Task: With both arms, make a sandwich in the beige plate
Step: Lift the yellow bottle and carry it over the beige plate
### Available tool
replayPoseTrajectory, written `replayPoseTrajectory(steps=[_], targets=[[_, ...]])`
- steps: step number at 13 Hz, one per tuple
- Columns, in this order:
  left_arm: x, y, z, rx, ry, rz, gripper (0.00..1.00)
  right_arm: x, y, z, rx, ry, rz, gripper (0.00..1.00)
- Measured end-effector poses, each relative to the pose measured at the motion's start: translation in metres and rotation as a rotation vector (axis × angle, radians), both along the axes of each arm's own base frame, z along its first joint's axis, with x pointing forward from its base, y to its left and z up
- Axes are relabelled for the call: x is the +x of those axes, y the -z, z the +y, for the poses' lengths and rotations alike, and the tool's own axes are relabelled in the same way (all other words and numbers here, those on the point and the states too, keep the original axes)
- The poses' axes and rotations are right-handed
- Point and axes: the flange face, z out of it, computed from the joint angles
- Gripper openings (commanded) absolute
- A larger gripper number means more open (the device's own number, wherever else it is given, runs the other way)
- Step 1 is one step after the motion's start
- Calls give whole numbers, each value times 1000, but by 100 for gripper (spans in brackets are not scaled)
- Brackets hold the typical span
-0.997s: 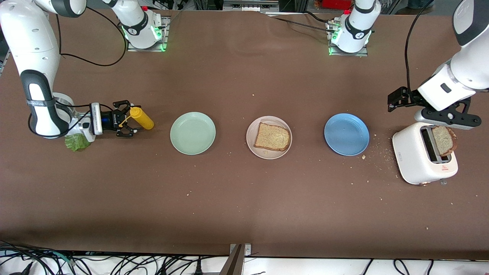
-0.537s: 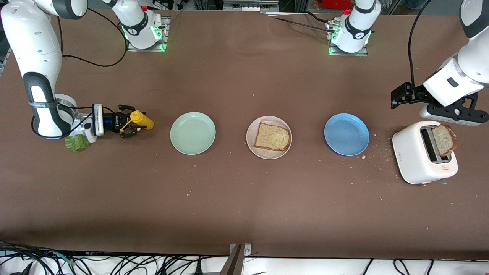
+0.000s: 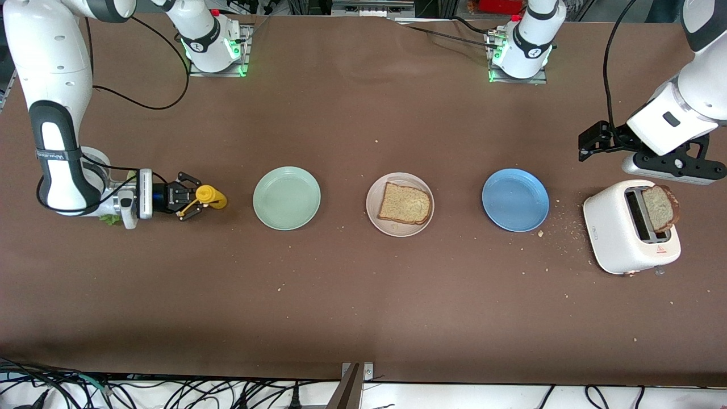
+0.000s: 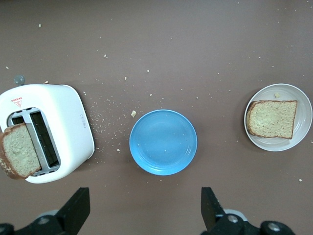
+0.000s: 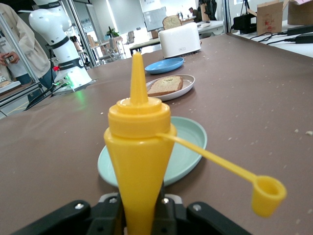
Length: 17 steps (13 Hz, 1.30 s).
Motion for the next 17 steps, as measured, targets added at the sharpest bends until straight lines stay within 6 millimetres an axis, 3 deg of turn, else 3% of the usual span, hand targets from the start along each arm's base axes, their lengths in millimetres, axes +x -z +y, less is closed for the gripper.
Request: replayPoseTrajectory(steps=[4,8,10,14,17], targets=[[-1,0,-5,-1,7,1,100,50,-70,60,-152,38,33,0],[-1,0,-6,0,9,5,100,79,-123,113,-333,65,15,0],[-2,0,-7,0,9,8,100,83,-141,145,-453,97,8,0],[-2,1,-8,0,11,12,100,75,-177,239,-696,196,-9,0],[-3,1,-8,1,11,20,100,67,-208,288,-883,257,-31,0]])
